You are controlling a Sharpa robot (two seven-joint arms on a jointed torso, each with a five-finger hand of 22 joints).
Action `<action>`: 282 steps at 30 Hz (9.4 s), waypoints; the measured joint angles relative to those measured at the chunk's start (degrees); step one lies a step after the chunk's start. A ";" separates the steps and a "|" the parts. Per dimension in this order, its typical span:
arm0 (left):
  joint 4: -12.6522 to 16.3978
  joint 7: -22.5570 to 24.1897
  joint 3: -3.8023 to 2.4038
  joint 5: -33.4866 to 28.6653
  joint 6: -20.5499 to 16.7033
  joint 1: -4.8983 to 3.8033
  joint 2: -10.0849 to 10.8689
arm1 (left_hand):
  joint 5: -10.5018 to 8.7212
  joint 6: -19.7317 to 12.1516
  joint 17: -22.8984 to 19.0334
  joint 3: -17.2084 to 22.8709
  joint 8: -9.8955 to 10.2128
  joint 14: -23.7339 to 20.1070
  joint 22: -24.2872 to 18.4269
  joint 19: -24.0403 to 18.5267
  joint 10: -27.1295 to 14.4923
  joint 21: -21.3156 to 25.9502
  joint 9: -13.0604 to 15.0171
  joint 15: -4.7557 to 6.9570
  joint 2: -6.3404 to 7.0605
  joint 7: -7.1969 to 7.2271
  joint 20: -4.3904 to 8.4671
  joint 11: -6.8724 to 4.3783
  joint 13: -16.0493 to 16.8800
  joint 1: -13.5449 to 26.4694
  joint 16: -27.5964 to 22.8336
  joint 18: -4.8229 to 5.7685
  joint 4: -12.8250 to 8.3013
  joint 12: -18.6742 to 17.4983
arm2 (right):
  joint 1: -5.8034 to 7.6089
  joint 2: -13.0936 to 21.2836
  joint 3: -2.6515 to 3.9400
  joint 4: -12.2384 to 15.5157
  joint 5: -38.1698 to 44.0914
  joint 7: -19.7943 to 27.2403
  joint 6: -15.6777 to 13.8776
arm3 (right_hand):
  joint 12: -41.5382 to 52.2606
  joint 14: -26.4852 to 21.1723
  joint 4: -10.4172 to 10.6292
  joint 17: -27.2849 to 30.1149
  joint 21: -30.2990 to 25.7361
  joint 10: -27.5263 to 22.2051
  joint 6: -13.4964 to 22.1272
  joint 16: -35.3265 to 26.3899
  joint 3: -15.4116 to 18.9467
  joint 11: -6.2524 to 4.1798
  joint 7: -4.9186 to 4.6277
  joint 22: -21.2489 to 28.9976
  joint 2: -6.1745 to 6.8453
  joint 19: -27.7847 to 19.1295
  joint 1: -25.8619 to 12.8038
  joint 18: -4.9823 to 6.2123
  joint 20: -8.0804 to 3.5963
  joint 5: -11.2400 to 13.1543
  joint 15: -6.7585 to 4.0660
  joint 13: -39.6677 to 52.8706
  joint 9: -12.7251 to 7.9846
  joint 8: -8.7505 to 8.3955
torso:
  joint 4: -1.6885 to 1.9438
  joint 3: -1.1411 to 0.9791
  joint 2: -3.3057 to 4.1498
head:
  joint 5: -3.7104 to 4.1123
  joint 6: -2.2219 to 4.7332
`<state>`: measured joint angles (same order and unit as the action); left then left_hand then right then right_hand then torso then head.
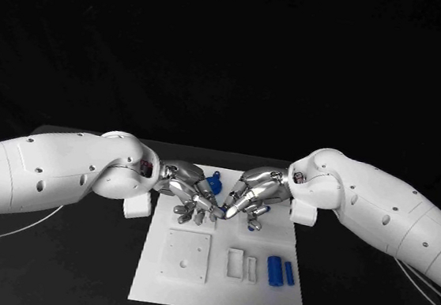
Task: Assemble the parts on the task board
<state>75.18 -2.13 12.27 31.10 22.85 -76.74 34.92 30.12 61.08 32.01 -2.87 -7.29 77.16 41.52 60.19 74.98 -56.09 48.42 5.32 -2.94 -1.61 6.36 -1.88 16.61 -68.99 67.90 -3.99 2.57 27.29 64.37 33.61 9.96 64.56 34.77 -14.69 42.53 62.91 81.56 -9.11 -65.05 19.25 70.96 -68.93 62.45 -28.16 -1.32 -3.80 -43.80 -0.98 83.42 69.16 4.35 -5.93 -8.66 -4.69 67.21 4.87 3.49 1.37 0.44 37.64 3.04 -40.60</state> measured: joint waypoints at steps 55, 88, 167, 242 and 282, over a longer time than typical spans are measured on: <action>-0.27 -0.49 0.07 0.39 -5.74 0.28 -0.15 | -1.33 -1.09 -0.82 -1.84 -0.02 -0.41 0.48 -0.20 -0.60 0.00 -2.22 -0.44 0.16 -0.74 -0.21 0.62 -1.41 1.22 0.85 0.00 3.45 -0.85 | -0.46 -0.25 -0.70 -1.09 -0.61 1.52 -4.66 | 0.28 -0.12 -0.34 -0.42 -0.62 0.11 -0.07 0.00 -0.64 0.11 -0.07 -0.81 0.61 0.00 -0.18 -0.01 0.00 -1.91 -0.12 0.21 0.02 -0.04 | 0.03 0.01 0.01 | 0.30 0.34; -0.54 -0.93 0.07 0.32 -6.93 0.54 -0.29 | -0.35 -1.52 -0.90 0.07 -0.43 -0.81 1.06 -0.20 -0.99 0.00 -2.31 -0.43 -0.93 -0.74 -0.21 0.65 -1.57 -0.47 1.75 0.00 2.31 -0.85 | -0.97 -0.91 -0.99 -1.73 -0.79 1.45 -4.49 | 0.27 -0.11 -0.21 -0.54 -1.07 0.11 -0.07 0.00 -0.74 0.12 -0.06 -1.25 0.65 0.00 -0.53 -0.01 0.00 -1.76 -0.11 0.26 0.00 -0.02 | 0.00 -0.01 0.01 | 0.36 -0.03; -0.57 -2.49 0.50 -2.94 -11.44 0.80 -0.56 | 9.98 1.46 -1.06 6.42 0.03 0.22 2.79 0.18 7.13 -0.26 -2.03 0.84 -1.96 -2.07 0.58 -0.90 -3.35 1.39 2.20 0.47 -5.16 -5.90 | -1.32 -0.38 -1.16 -2.03 -1.85 1.92 -9.13 | -1.95 -0.45 0.61 -0.18 -3.07 -1.21 -0.19 -1.07 8.80 -0.11 0.03 -1.15 0.94 0.21 -1.90 0.49 0.21 -15.01 -0.01 -1.88 -0.46 -0.01 | 0.04 0.03 0.00 | 0.22 -0.48; 2.31 -25.29 1.61 19.21 -46.29 8.27 -2.97 | 18.41 6.42 2.89 7.74 3.35 4.04 15.66 7.09 9.33 11.89 -1.94 1.95 0.44 -1.91 1.94 -1.98 -2.39 5.95 0.68 0.66 -10.91 -3.89 | 0.24 -2.34 5.68 -15.24 -0.31 28.65 -59.54 | -59.24 -18.06 1.20 61.56 -15.05 -8.72 11.00 -58.75 31.03 9.30 -4.60 40.04 -1.82 -33.02 -0.62 -1.78 14.55 -21.60 12.30 -63.87 -1.28 0.27 | -0.21 -2.62 -3.35 | -2.41 -4.52; -2.27 -26.29 1.60 20.79 -42.68 10.45 -6.51 | 17.50 6.76 4.67 8.13 3.57 4.23 28.84 11.51 9.33 23.53 -1.19 1.75 1.10 -2.04 2.05 -1.97 -2.12 5.24 1.77 1.87 -10.81 -1.73 | 0.28 -2.83 5.66 -13.23 1.41 30.72 -59.72 | -59.24 -18.93 2.88 61.54 -15.27 -9.33 12.86 -58.75 30.98 9.92 -5.00 40.24 -1.50 -37.26 -0.93 -1.77 14.94 -23.55 13.16 -63.85 -1.34 0.28 | -0.09 -2.40 -3.24 | -1.44 -6.52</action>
<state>72.91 -28.41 13.86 51.89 -19.84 -66.29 28.41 47.62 67.84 36.68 5.27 -3.72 81.39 70.36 71.70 84.30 -32.56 47.23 7.06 -1.84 -3.65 8.41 -3.85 14.48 -63.74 69.67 -2.12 -8.24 25.56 64.65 30.77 15.62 51.33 36.18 16.02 -17.19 3.67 62.63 -6.23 -3.51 3.97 61.63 -56.08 3.71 2.82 8.59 -8.80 -3.56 -2.48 46.16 68.22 2.58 9.01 -32.21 8.48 3.36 3.53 3.76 1.28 -1.95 34.41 1.60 -47.12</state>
